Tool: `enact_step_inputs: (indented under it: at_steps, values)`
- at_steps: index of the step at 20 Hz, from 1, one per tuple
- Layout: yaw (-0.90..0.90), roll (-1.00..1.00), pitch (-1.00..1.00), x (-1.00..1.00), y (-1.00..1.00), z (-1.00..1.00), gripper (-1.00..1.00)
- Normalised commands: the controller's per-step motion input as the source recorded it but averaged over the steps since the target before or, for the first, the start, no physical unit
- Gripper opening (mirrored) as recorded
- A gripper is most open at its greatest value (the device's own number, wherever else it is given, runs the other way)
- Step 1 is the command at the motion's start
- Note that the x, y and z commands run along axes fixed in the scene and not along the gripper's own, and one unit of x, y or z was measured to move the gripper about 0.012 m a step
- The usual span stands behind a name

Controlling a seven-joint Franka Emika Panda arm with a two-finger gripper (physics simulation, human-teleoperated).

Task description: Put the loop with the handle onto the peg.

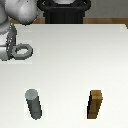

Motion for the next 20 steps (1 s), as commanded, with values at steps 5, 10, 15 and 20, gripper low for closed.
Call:
enact_step_inputs:
  at_steps: [5,10,15,20]
  values:
    - [0.00,0.00,0.00,-0.20,0.00,-0.20,1.00]
    - [0.00,0.00,0.00,0.00,0.00,0.00,-1.00]
    - [0.00,0.00,0.00,0.00,0.00,0.00,-1.00]
    - [0.00,0.00,0.00,0.00,0.00,0.00,-1.00]
